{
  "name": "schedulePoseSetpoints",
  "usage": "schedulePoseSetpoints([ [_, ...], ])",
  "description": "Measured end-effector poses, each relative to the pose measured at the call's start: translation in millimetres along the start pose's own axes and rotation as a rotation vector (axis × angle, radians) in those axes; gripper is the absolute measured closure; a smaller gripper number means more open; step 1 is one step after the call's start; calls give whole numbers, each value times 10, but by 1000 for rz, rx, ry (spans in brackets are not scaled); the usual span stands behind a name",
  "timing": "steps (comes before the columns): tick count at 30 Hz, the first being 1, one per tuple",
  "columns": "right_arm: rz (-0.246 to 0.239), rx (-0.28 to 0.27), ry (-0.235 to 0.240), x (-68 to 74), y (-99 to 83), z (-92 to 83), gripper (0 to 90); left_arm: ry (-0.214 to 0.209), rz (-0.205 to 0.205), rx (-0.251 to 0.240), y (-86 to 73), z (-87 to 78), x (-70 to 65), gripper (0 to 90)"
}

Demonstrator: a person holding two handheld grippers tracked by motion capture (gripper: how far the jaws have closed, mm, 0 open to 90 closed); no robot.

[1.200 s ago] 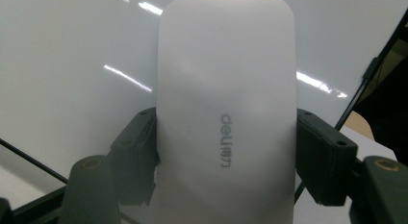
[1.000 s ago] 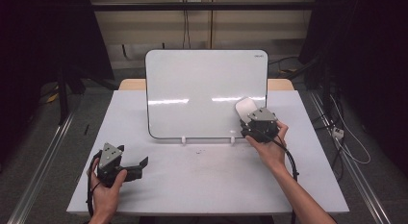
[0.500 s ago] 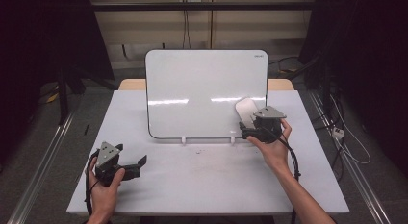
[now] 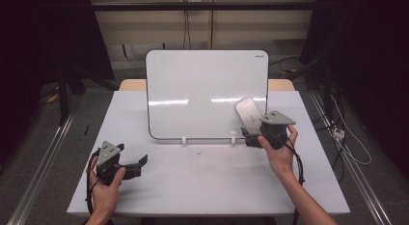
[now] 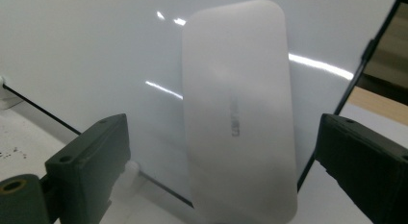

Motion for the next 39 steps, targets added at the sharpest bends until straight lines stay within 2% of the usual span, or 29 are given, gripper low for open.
schedulePoseSetpoints([
  [2, 20, 7, 37, -20, -47, -19, 55, -6, 7, 5, 5, 12, -13, 45],
  [6, 50, 17, 12, -67, -147, -77, 65, -8, 10, 7, 15, 36, -19, 44],
  [10, 85, 16, 20, -110, -247, -146, 66, -5, 8, 9, 19, 43, -13, 45],
  [15, 109, 8, 2, -172, -351, -244, 66, 17, 1, 8, 20, 37, -9, 45],
  [21, 126, 3, -12, -248, -461, -348, 68, 17, -4, 9, 13, 32, -11, 44],
  [24, 141, 6, -10, -261, -555, -372, 71, 19, -3, 9, 11, 29, -14, 45],
  [27, 132, 25, -9, -261, -653, -395, 70, 19, -2, 11, 8, 28, -20, 44],
  [31, 147, 35, -23, -301, -779, -404, 76, 21, -8, 13, 2, 23, -34, 45],
  [35, 178, 23, -27, -343, -878, -410, 80, 29, -11, 15, -3, 19, -36, 46],
  [39, 198, 22, -18, -329, -1009, -401, 80, 35, -22, 15, -12, 16, -21, 47],
])
Point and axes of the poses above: each handheld gripper's, and its own axes: z roughly forward along the jaws, y roughly out of its top, x roughly to its left, the point moved 3 cm from there along z, roughly forward along the jaws, and after that the axes turned 15 degrees about x, right-handed, at the moved point
